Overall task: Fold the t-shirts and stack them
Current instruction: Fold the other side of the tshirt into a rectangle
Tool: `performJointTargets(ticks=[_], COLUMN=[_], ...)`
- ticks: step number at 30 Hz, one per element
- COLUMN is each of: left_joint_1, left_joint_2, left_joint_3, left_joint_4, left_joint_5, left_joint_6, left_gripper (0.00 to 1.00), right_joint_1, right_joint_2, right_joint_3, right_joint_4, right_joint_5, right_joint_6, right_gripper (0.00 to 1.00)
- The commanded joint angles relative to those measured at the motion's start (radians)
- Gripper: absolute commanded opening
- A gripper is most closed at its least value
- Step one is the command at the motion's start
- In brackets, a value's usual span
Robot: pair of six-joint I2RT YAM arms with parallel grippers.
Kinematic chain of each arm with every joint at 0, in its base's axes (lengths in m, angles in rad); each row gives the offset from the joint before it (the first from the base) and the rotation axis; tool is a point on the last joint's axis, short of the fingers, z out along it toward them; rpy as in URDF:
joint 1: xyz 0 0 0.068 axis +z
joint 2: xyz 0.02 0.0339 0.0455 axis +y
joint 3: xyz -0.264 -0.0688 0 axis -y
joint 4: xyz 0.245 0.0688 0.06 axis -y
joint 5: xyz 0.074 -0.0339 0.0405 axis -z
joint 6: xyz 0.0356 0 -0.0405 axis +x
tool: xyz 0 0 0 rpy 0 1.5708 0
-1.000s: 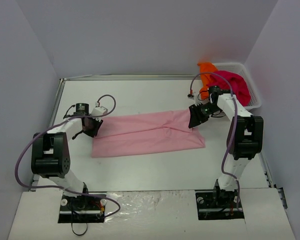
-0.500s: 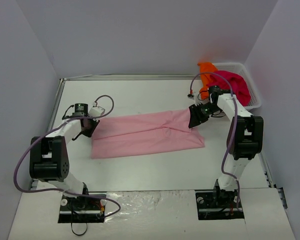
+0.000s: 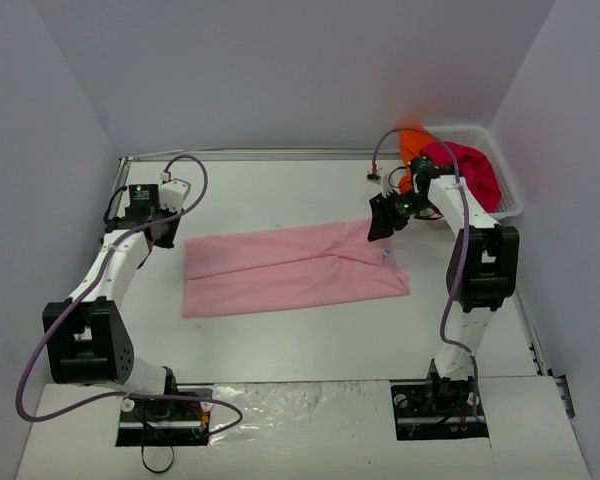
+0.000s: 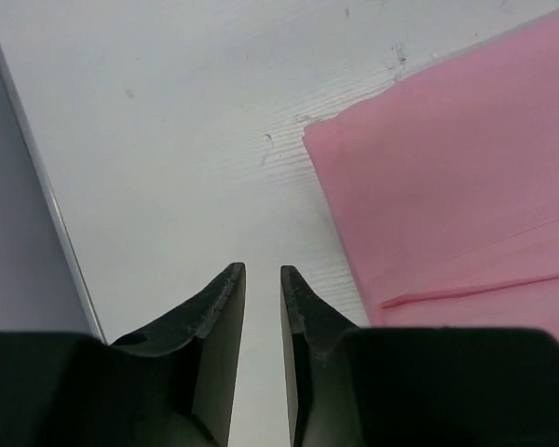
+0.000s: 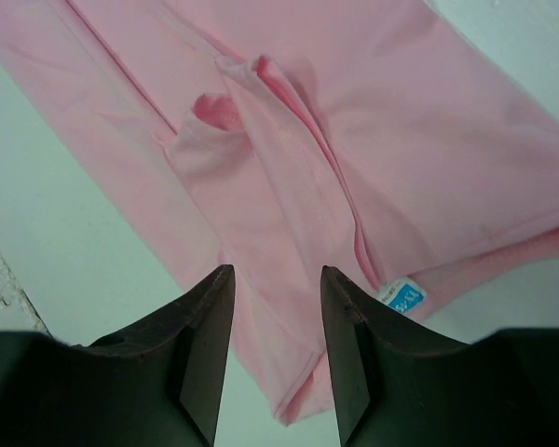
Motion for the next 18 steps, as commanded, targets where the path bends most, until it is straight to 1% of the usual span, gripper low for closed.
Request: performJointTargets(ticks=[1, 9, 16, 18], left_joint_1=[0.024, 0.057, 0.075, 0.081], left_joint_2=[-0.083, -0.152, -0.180, -0.183], left_joint_3=[0.028, 0.047, 0.045, 0.041], left_joint_4=[-0.084, -0.174, -0.202, -0.203], left_joint_5=[-0.015, -0.081, -0.088, -0.097], left_joint_6=[-0.047, -0.029, -0.037, -0.040], left_gripper=[0.22, 0.22, 0.22, 0.22], right_joint_1=[0.034, 0.085, 0.131, 0.138], right_joint_2=[0.078, 0.238, 0.312, 0.324], right_joint_3=[0.054, 0.172, 0.266, 0.280], right_joint_4=[-0.062, -0.116, -0.165, -0.194], right_joint_5=[-0.049, -0.069, -0.069, -0.072], right_joint_6=[-0.045, -0.106, -0.143, -0.168], right_gripper=[0.38, 0.41, 0.41, 0.39])
